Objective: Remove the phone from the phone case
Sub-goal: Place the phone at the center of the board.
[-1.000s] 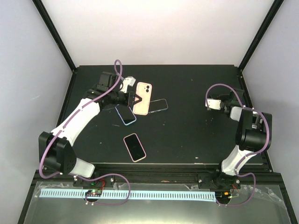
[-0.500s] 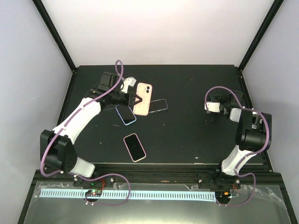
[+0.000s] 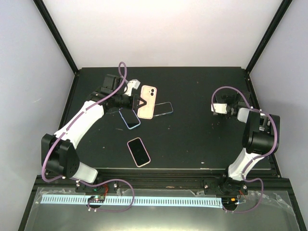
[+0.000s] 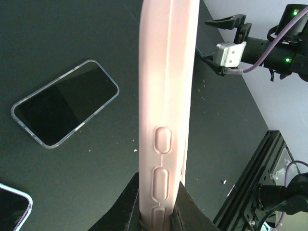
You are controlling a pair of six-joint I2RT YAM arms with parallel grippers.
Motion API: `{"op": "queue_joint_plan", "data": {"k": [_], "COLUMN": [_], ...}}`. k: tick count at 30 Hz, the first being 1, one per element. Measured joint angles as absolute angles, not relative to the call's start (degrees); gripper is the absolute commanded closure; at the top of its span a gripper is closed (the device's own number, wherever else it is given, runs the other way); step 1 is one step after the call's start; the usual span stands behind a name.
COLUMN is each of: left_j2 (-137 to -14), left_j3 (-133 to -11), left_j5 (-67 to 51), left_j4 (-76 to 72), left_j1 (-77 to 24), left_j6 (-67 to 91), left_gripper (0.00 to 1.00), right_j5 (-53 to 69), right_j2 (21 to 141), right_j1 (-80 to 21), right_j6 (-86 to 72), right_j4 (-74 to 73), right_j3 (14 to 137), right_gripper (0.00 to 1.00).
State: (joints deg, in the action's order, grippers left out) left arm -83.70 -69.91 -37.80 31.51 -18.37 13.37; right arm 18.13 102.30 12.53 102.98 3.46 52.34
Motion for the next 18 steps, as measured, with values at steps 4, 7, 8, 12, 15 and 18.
{"op": "queue_joint_plan", "data": {"k": [4,7,8,12,15,18], "left_j2": [-83.7,-83.7,-83.7,-83.18,-82.26,-81.71], "left_j3": [-69.91,-69.91,-69.91,-68.97,-67.57,-67.31], "left_j5": [-38.22,-38.39,-38.41,-38.57,-39.0,-39.27], "left_j4": [31.38,31.22,31.2,30.33,29.93,29.89], "left_j1": [-18.37,-18.37,-18.37,-18.37,-18.37,-18.37], "left_j6": [13.76,13.8,13.8,13.87,14.17,14.28], "left_gripper": [0.99,0.98,0.98,0.98,0.98,0.98], "right_j5": [18.22,18.24,18.24,18.17,18.24,18.41], "right_j2": [102.3,102.28,102.28,101.75,100.01,98.02], "right_j1": [12.53,12.53,12.53,12.53,12.53,12.53], "right_j6": [102.67,103.02,103.11,103.04,102.78,102.72], "right_j4": [1.85,0.27,-0.38,-2.87,-6.13,-9.96], "right_j3": [53.56,53.76,53.76,53.76,53.89,54.43], "right_gripper": [0.04,0.04,0.04,0.04,0.04,0.04]}}
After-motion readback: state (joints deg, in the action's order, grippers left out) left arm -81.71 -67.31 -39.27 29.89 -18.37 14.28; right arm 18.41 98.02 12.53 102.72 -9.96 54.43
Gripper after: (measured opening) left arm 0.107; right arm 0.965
